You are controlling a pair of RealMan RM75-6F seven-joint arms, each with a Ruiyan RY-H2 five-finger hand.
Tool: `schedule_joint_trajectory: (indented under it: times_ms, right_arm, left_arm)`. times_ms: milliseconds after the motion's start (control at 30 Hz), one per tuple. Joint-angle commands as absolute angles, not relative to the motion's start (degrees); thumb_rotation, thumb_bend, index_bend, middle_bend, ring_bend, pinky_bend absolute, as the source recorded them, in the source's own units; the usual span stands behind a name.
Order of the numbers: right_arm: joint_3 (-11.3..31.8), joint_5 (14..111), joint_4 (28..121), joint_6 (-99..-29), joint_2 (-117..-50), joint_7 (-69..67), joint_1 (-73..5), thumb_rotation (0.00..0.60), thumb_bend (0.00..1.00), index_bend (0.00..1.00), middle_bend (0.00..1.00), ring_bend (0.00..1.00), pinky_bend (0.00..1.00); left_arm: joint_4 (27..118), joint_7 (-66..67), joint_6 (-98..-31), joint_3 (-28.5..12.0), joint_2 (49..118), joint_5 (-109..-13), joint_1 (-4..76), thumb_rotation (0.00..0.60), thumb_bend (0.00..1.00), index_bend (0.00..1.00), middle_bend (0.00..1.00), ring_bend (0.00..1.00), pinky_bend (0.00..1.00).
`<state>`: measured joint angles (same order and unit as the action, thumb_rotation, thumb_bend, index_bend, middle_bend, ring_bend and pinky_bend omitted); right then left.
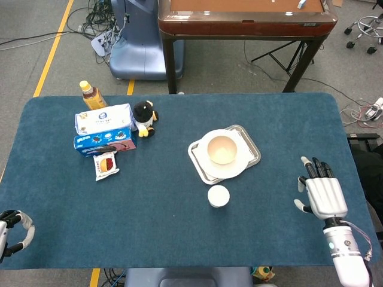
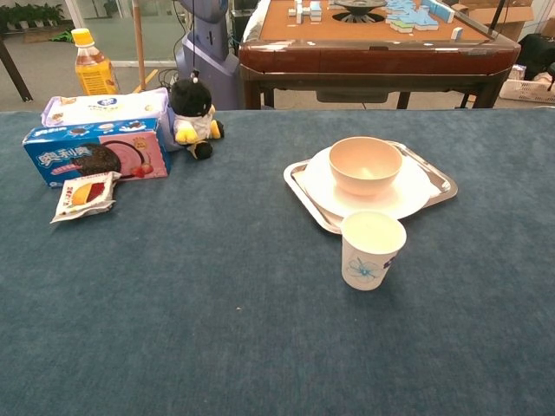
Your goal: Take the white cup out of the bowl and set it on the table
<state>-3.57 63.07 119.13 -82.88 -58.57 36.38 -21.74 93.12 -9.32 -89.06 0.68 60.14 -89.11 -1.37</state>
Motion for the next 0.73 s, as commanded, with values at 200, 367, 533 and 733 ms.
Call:
schedule_joint_trajectory:
  times_ms: [200, 367, 533, 733]
  right_arm:
    - [-4.38, 66.35, 116.99, -86.17, -59.1, 31.58, -16.46, 0.6, 0.25, 0.56, 0.12, 0.0, 0.08]
    - [-2.99, 66.66, 115.31, -85.7, -58.71, 28.91, -15.57, 0.6, 0.26, 0.56, 0.12, 0.0, 0.08]
    - [-1.51, 65.43, 114.3, -83.93, -57.93, 26.41, -15.16, 0.6, 0.26, 0.56, 0.12, 0.0, 0.08]
    - [-1.02, 64.87, 114.25, -81.08, -56.89, 25.19, -15.06, 0.6, 0.26, 0.56, 0.13, 0.0, 0.08]
  left_arm:
    - [92.24, -9.43, -89.23, 0.52, 60.95, -89.2, -1.22, 0.6, 0.56, 0.53, 0.49, 0.34, 0.46]
    - [91.68, -9.96, -89.37, 0.32, 61.29, -89.11, -1.14, 0.6, 0.56, 0.54, 0.49, 0.34, 0.46]
    - [91.93, -9.96, -88.86, 0.34, 61.34, -89.31, -0.72, 0.6, 0.56, 0.54, 0.49, 0.34, 0.46]
    - [92.01, -9.36, -88.3, 0.62, 61.48, -89.48, -0.46, 0.6, 0.56, 0.54, 0.49, 0.34, 0.46]
